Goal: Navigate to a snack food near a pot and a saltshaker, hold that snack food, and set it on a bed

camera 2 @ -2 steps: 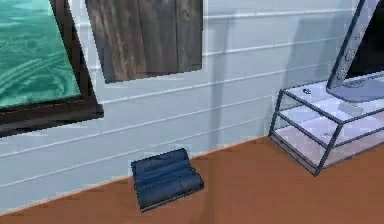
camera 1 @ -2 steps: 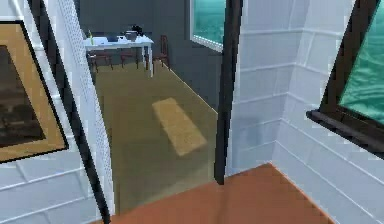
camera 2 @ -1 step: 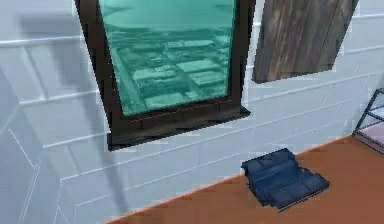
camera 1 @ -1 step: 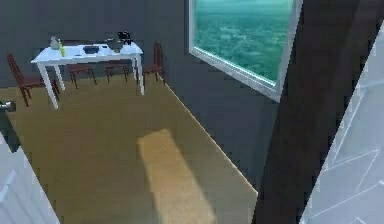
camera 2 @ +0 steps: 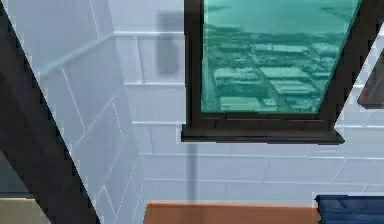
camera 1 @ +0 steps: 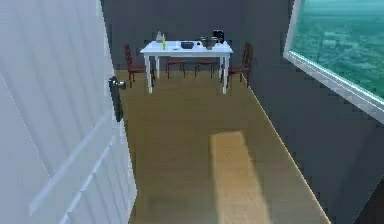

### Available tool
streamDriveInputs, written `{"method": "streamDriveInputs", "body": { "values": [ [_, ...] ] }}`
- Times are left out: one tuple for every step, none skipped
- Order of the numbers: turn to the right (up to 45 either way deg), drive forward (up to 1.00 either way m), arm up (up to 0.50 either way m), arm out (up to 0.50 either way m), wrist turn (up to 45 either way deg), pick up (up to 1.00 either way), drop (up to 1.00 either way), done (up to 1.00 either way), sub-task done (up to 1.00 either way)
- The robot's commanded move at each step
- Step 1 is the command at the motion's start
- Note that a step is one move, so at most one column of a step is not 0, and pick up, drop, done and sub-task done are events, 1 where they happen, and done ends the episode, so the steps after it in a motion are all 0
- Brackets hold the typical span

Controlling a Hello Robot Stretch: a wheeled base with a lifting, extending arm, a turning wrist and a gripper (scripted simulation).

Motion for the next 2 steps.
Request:
{"method": "streamDriveInputs", "body": {
  "values": [
    [0.0,1.00,0.00,0.00,0.0,0.00,0.00,0.00,0.00],
    [-6.0,0.00,0.00,0.00,0.0,0.00,0.00,0.00,0.00]
  ]
}}
